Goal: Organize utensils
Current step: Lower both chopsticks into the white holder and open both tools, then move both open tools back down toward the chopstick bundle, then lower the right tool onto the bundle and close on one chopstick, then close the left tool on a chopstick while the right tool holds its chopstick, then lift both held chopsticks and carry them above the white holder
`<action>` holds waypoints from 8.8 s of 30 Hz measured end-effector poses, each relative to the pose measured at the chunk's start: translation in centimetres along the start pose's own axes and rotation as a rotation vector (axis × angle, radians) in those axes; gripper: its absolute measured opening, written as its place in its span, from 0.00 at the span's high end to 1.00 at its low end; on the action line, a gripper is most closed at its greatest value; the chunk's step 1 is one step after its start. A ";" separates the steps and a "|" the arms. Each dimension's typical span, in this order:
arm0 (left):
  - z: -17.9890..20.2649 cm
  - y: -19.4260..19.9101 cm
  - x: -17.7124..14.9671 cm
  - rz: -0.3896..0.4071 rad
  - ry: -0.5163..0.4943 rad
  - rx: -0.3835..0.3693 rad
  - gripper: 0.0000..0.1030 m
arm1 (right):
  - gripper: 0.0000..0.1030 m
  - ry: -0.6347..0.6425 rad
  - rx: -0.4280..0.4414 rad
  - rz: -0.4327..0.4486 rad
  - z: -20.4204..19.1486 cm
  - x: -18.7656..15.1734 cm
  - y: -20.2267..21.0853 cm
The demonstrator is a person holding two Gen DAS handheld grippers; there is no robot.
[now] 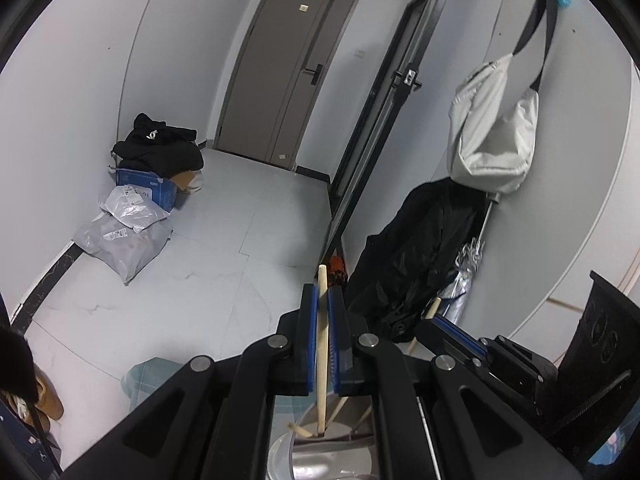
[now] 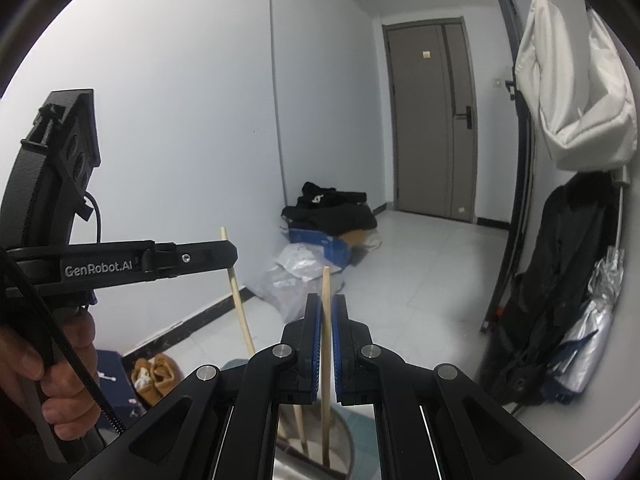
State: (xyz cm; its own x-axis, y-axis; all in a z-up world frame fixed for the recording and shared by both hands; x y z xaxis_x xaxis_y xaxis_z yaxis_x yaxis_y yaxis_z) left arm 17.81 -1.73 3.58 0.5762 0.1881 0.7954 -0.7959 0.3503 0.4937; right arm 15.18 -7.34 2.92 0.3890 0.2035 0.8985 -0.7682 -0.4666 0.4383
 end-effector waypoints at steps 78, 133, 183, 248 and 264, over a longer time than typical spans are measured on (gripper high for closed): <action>-5.5 6.2 -17.7 -0.091 -0.076 0.381 0.17 | 0.14 -0.310 -0.121 -0.263 -3.7 -21.9 9.2; -12.4 5.4 -18.5 -0.262 0.153 0.422 0.17 | 0.89 -0.051 -0.218 -0.684 -6.5 -27.3 -2.6; -5.9 -1.2 -26.5 -0.633 -0.109 0.392 0.17 | 0.96 -0.716 0.054 -0.268 4.4 -22.0 5.5; 1.1 8.2 -15.2 -0.224 -0.061 0.111 0.98 | 0.96 -0.275 -0.053 -0.018 -4.4 -14.5 11.8; 4.8 8.9 -8.2 -0.124 -0.075 0.010 0.98 | 0.96 -0.264 -0.028 0.059 -3.3 -8.6 13.0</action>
State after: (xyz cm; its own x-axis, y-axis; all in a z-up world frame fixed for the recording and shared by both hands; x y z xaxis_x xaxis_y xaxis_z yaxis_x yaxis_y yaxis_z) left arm 5.11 -4.52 3.16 0.6554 0.0747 0.7516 -0.7212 0.3575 0.5934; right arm 0.19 -12.32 1.00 0.4590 -0.0564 0.8867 -0.8060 -0.4463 0.3888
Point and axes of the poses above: each gripper's, at about its wrist camera, not at the fingertips, and y roughly against the way its jaws point, z to its right, x to its top, the point moved 10 cm from there along -y, roughly the way its jaws point, and after that the axes turned 1 degree about x, right-handed, at the moved point
